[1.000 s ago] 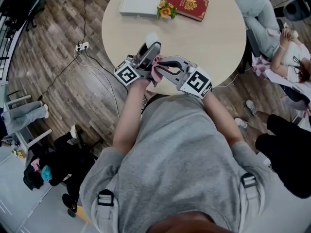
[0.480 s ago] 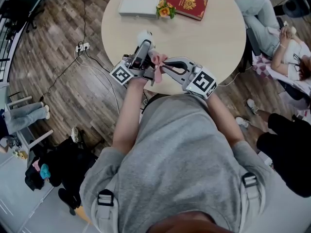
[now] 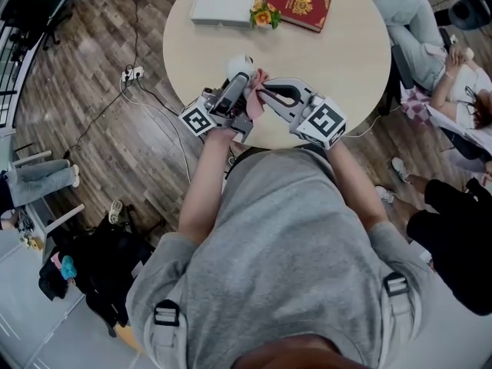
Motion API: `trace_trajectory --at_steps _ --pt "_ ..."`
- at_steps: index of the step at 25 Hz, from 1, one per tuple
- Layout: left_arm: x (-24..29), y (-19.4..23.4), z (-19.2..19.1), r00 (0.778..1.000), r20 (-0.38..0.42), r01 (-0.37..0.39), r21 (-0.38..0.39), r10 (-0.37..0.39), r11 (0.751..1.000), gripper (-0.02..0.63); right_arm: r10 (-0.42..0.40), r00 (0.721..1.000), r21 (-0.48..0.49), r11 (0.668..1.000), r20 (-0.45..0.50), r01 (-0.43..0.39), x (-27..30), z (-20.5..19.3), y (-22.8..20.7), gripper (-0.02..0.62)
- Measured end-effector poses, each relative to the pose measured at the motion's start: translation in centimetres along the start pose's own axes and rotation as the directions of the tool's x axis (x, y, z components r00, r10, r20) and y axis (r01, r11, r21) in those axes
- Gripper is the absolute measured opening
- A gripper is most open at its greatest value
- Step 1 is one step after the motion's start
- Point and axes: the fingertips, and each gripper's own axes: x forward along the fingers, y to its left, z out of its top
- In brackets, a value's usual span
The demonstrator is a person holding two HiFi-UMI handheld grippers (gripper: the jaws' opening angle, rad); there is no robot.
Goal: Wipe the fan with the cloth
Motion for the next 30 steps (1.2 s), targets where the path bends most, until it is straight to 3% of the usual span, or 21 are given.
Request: trace_trajectory --at_steps 5,8,16,30 --pt "0.0 -0.5 -0.1 1.0 -0.003 0.018 -0.026 -0.018 1.0 0.374 0.001 1.0 0.029 1.0 0.03 -0.002 0.3 0.5 -0.2 0.028" --pt "0.3 -1.4 -0.1 0.998 -0.008 0.067 -0.039 -0.068 0.997 0.374 -0.009 1.0 0.035 0.999 0.025 0.008 0.5 0.3 -0.7 0.028" --pt "0.6 -2.3 -0.2 0.996 -0.03 0.089 0.0 -0.089 0.996 0.374 -0.012 1.0 0.038 0.999 -0.015 0.013 0.3 -1.0 -0.5 0.028" --pt "0.1 0.0 1.6 0.997 -0.035 -0.063 0.159 0.069 0.985 0.374 0.079 0.995 0.093 0.993 -0.061 -0.073 -0.3 -3.6 1.9 0.028"
